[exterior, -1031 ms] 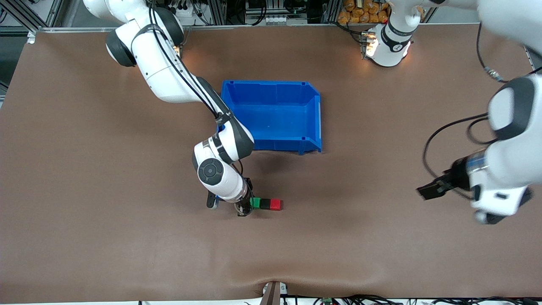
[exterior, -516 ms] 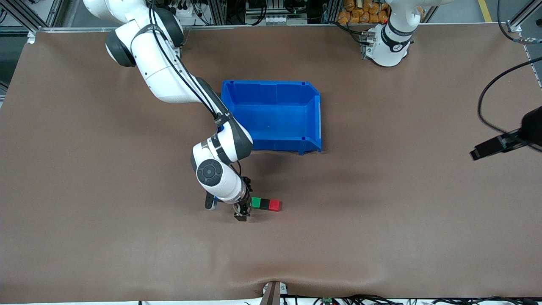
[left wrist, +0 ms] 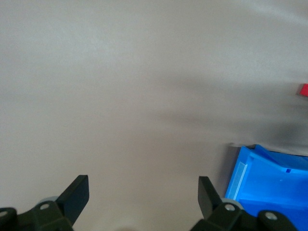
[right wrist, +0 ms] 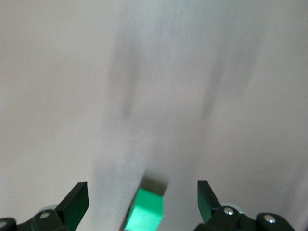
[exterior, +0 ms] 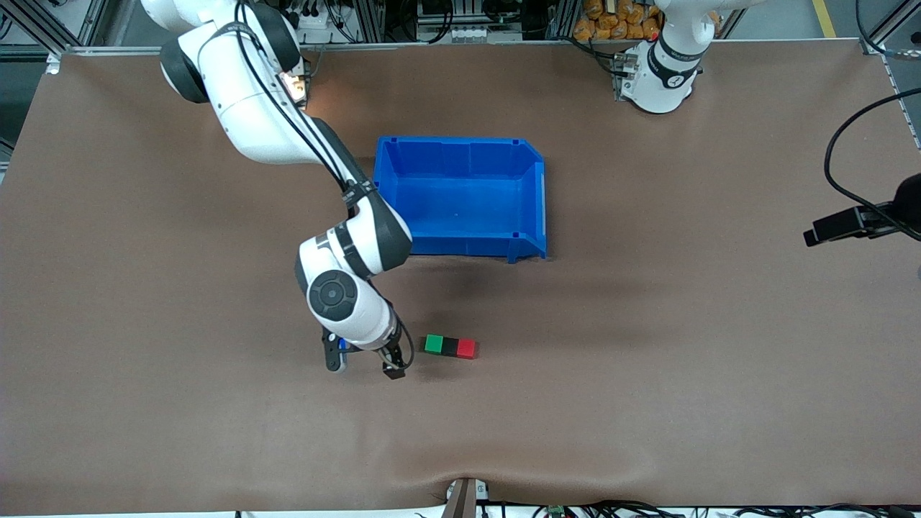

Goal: Attach green and red cubes to black cube
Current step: 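Set the green cube against the black cube while the left gripper withdraws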

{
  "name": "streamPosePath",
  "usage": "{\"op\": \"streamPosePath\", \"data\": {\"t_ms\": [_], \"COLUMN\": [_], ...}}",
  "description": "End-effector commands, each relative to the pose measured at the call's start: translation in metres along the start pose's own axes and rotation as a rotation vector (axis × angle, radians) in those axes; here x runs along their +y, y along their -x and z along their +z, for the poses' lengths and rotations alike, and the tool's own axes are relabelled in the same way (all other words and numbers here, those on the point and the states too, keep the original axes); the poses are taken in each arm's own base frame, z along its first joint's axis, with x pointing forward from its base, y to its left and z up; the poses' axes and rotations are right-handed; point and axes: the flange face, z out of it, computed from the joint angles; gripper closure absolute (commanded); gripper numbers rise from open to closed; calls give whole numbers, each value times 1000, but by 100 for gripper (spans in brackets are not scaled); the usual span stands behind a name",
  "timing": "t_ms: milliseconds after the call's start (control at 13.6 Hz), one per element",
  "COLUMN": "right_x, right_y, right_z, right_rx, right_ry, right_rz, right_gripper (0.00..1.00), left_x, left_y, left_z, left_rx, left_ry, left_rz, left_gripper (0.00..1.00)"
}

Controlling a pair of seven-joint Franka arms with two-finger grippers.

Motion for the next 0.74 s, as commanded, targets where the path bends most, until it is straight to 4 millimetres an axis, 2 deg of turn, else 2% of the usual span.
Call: {"op": "streamPosePath", "data": {"t_ms": [0,147,368,516,663], "right_x": [6,11,26,47,74], "right_y": [-42,-71,-103,-125,-155], "right_z": [-44,-67,-82,-108,-134], "right_rx": [3,-10,-35,-50,-67], "right_ry": [58,95,155,161,163], "right_rz": [-148,-229,-364,-444,-536], "right_gripper": [0,0,0,0,0], "left_x": [-10,-10,-12,-13,-12], "left_y": [27,42,73,75,60], "left_z": [3,7,22,20,9], "left_rx": [4,24,92,114,129], "left_ry": [8,3,-8,-17,-35], "left_rz": [32,33,105,136,136], "left_gripper": [0,0,0,0,0]}}
